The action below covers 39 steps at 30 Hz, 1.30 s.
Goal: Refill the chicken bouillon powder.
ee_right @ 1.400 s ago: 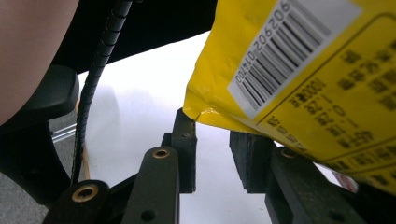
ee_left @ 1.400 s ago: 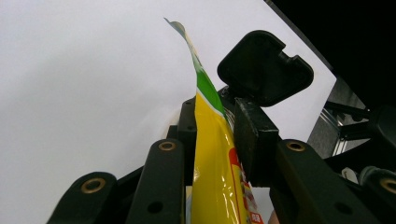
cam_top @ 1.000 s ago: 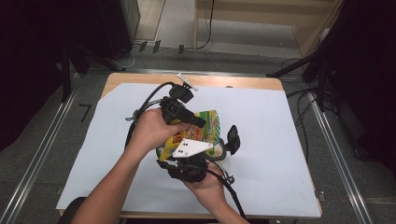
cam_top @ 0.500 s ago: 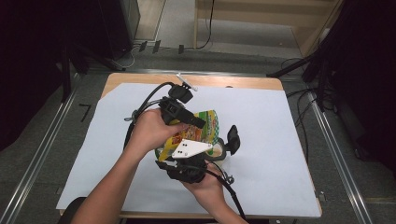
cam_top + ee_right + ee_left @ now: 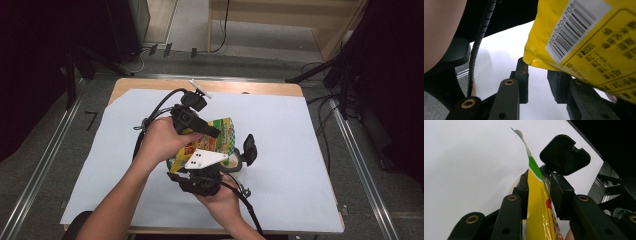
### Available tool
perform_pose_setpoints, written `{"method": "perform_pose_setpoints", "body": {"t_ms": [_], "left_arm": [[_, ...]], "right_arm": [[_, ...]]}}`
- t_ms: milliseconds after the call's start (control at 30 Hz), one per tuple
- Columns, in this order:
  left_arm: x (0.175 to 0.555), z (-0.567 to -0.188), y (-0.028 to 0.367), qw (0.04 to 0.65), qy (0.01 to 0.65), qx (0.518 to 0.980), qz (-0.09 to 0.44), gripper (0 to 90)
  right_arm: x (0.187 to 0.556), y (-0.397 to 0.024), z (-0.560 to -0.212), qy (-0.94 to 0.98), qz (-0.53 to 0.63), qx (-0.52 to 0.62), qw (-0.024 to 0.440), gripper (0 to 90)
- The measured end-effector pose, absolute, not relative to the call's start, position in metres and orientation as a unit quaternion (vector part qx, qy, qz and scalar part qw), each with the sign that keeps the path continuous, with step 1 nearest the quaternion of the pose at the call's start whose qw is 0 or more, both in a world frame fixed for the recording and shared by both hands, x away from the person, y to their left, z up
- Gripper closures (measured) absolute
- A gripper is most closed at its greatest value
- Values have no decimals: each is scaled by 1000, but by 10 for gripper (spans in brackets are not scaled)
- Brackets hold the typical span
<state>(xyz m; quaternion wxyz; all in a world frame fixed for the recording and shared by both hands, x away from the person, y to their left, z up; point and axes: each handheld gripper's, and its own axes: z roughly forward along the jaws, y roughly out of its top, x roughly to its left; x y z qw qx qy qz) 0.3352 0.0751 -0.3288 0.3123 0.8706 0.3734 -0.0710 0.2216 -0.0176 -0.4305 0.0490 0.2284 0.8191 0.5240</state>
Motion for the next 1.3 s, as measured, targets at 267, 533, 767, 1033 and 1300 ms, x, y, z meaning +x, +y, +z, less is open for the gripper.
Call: {"method": "perform_pose_setpoints", "body": {"t_ms": [267,533,767,1033,1300], "left_arm": [[336,-330,76,311,374,870,-74,716],[336,-329,76,312,375,870,-75,714],[336,-329,76,311,376,870,-74,714],[336,-329,76,311,375,870,-74,714],[336,-329,76,310,375,870,-76,714]], "right_arm": [[221,-18,-429,821,522,229,47,720],[220,-17,-428,821,520,230,43,721],[220,-17,-427,821,521,230,42,723],[220,-17,-427,821,520,229,43,723],[220,-17,-427,821,520,231,42,723]]}}
